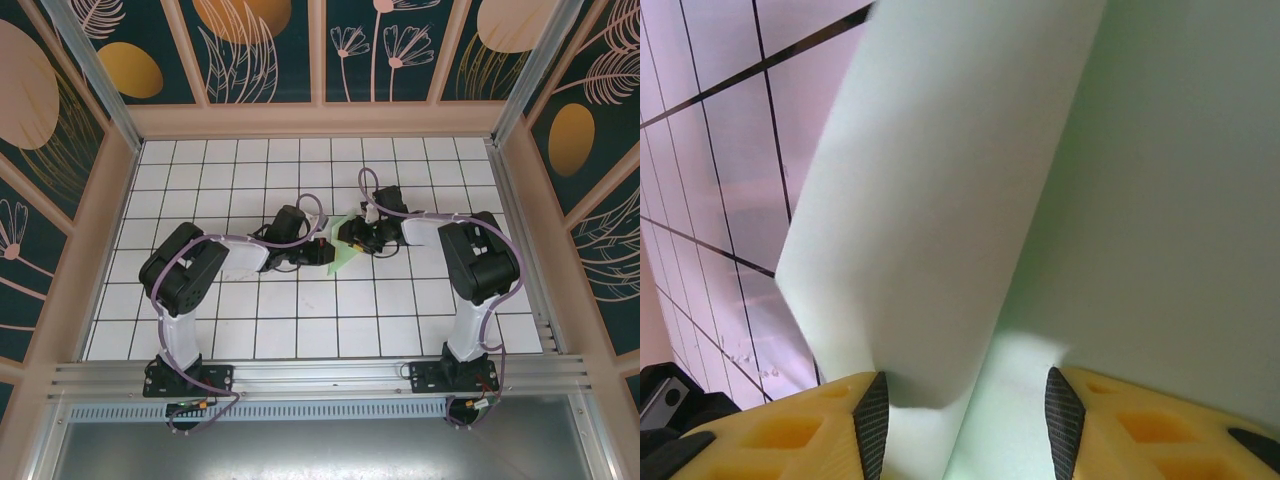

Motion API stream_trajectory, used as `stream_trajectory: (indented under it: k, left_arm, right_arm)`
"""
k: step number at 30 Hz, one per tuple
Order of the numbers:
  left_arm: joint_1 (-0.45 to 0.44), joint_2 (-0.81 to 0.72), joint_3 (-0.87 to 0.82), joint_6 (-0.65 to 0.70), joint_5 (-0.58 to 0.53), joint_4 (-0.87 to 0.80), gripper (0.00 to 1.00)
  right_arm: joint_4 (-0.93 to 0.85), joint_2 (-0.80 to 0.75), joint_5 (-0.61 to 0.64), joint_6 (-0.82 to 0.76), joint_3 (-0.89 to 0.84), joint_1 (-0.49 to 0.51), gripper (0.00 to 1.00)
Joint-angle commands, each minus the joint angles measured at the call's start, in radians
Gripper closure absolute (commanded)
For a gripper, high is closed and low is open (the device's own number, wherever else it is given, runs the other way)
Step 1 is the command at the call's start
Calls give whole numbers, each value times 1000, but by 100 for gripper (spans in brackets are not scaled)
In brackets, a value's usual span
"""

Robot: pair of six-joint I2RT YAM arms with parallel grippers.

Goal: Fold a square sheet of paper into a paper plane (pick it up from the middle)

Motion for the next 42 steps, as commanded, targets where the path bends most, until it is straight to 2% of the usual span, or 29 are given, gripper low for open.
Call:
stream_trajectory:
  k: [1, 23, 32, 42]
  left_arm:
    - [-1, 20, 25, 7, -26, -20, 93]
    - [-2, 57, 31, 3, -26, -16, 93]
    - [0, 53, 33, 0, -34, -22, 92]
    - [0, 18, 36, 2, -74, -16, 89]
  right_arm:
    - [-88, 90, 150, -15, -13, 2, 51]
    - [-252, 166, 304, -1, 71, 37, 58]
    - [-289, 190, 341, 16, 88, 43, 63]
    - [-314, 214, 362, 25, 101, 50, 63]
